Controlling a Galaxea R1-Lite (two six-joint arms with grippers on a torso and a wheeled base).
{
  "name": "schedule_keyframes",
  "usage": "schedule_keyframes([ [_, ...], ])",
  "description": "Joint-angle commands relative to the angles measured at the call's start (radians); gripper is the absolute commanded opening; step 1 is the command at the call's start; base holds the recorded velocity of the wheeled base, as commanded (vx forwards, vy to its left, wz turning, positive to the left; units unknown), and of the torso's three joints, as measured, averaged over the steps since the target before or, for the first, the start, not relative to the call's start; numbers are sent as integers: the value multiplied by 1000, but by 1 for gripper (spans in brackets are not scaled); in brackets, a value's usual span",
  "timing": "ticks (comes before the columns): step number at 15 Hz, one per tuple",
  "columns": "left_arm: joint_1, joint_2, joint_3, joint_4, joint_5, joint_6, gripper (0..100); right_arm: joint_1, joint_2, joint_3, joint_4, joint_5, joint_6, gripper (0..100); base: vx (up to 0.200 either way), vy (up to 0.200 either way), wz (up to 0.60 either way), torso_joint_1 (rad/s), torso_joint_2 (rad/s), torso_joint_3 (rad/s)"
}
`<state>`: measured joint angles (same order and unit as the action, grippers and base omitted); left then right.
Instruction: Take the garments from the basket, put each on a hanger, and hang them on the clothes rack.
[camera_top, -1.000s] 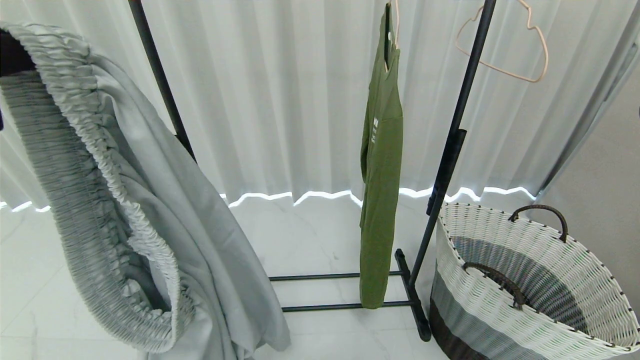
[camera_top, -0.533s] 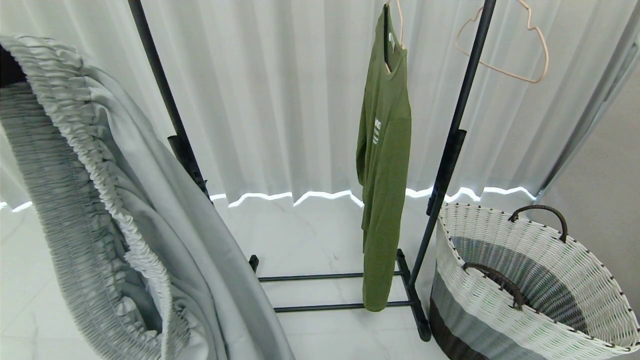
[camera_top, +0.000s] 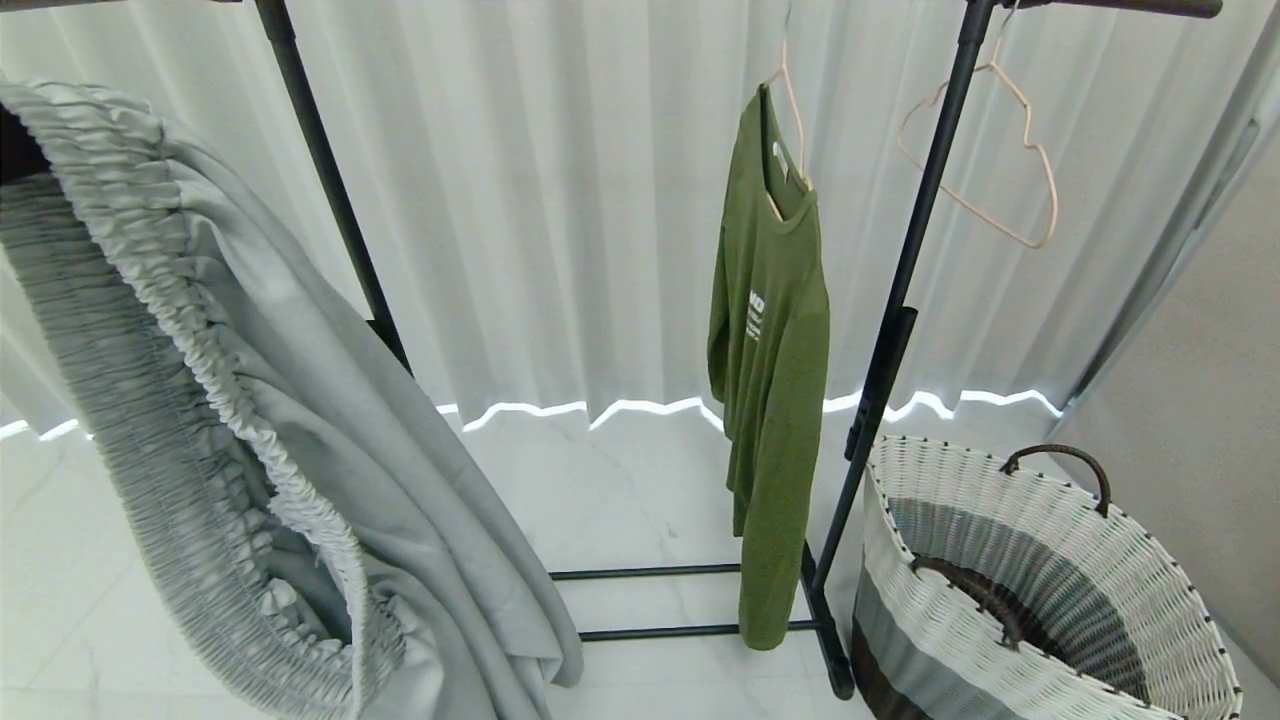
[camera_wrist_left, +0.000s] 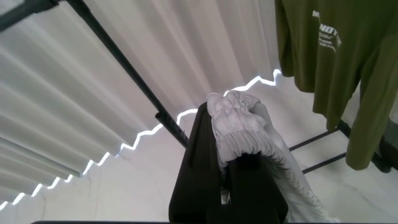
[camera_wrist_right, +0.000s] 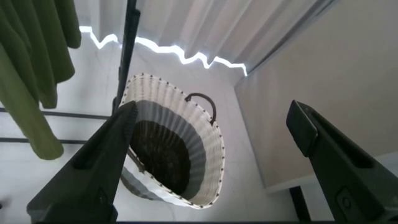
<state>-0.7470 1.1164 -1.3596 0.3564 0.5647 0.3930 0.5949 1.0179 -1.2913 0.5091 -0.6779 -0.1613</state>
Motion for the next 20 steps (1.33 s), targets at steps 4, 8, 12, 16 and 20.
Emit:
schedule_keyframes([
  [4,0,-21,14,1,0,3,0,0,-1,1,0,1,0,100,0,0,0,185,-475,-287],
  [8,-2,-21,7,1,-2,3,0,-1,2,4,0,1,0,100,0,0,0,205,-483,-275],
  [12,0,-15,8,1,-3,26,0,-6,4,23,0,3,0,100,0,0,0,224,-505,-284],
  [16,0,-9,13,1,-3,24,0,-7,2,49,-3,18,2,100,150,0,0,96,-232,-121],
  [20,0,-9,20,1,-5,23,0,-29,2,86,-46,58,3,100,200,0,0,17,-13,-15],
])
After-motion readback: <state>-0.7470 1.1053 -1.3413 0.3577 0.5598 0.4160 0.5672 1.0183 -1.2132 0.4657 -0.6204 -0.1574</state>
